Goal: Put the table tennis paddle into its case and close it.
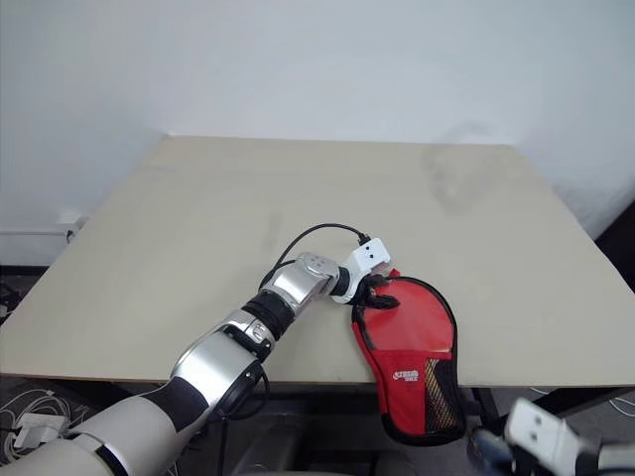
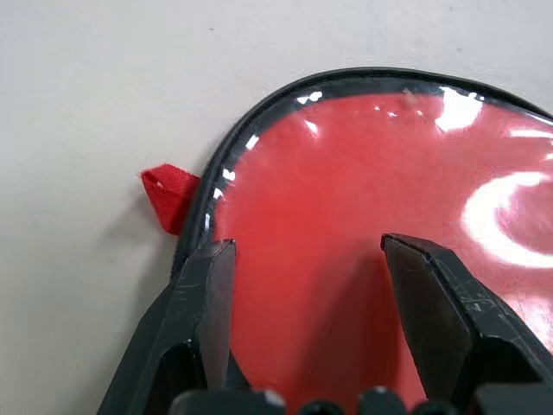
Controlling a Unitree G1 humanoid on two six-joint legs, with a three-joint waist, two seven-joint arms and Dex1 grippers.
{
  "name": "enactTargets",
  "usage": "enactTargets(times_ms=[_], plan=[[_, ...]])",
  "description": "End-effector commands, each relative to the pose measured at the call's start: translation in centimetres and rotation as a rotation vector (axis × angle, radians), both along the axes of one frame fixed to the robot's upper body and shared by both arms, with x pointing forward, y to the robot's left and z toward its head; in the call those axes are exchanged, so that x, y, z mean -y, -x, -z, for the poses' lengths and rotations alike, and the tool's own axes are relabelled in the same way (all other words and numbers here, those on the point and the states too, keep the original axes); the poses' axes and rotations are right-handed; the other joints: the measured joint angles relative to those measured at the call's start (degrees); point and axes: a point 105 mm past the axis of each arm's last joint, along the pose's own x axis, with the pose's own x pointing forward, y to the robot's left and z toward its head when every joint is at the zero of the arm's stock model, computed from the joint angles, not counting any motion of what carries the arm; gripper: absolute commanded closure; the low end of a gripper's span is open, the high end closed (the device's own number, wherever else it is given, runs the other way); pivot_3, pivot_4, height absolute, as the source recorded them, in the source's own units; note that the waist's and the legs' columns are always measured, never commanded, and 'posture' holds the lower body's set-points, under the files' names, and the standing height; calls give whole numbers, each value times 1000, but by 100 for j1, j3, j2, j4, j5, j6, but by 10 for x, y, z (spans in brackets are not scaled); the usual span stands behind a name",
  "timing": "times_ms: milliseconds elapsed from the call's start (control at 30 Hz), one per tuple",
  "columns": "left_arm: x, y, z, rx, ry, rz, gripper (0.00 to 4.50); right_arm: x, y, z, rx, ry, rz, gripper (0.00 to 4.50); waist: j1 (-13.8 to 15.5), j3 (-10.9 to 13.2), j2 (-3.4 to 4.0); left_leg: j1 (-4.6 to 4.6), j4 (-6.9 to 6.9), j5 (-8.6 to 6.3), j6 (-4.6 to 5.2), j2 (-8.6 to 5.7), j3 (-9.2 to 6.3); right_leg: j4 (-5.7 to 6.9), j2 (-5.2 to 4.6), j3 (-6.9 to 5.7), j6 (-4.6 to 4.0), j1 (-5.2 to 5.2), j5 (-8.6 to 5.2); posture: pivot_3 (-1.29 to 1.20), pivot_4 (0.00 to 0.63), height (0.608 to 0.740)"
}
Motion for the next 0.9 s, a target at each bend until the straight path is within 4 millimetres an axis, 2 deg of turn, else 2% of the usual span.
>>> enactTargets(times_ms=[33, 100, 233, 400, 467, 667, 800, 900], plan=[[-9, 1, 17, -26, -63, -26, 1673, 2, 31, 5, -130, 11, -31, 4449, -20, -6, 6, 3, 10, -4, 0, 0, 0, 2, -2, -2, 3, 9, -1, 0, 0, 740], [-8, 1, 16, -25, -62, -27, 1673, 3, 32, 4, -124, 18, -32, 4450, -33, -13, 4, 3, 22, -4, -1, 0, -6, 4, -2, -7, 1, 13, 0, 0, 0, 740], [-8, 1, 16, -26, -62, -26, 1673, 7, 20, 4, -81, 27, 1, 4451, -36, -17, -1, 3, 21, -6, 1, -1, -4, 2, -8, -8, 2, 15, -1, 0, 0, 740], [-12, 0, 18, -20, -77, -31, 1673, 2, 22, -3, -83, 9, -44, 4452, -36, -18, -1, 3, 21, -7, 2, -1, -3, 4, -7, -8, 2, 13, -1, 0, 0, 740], [-12, -1, 17, -16, -75, -38, 1673, 10, 24, -6, -83, 38, -45, 4452, -36, -19, -1, 2, 23, -7, 2, -2, -3, 4, -7, -8, 2, 13, -1, 0, 0, 740], [-10, -1, 16, -20, -63, -46, 1673, 19, 9, -11, -21, 45, 34, 4452, -38, -20, -3, 3, 23, -7, 2, -2, -2, 5, -7, -7, 2, 13, -1, 0, 0, 740], [-14, 1, 22, -32, -75, -52, 1673, 23, 10, -11, -25, 61, 63, 4452, -38, -21, -2, 3, 26, -7, 2, -2, -2, 7, -7, -7, 2, 13, 0, 0, 0, 740], [-15, 3, 25, -41, -79, -48, 1673, 35, 7, -11, -20, 96, 127, 4452, -43, -22, -3, 3, 26, -7, 2, -2, 0, 6, -7, -5, 2, 13, 0, 0, 0, 740]])
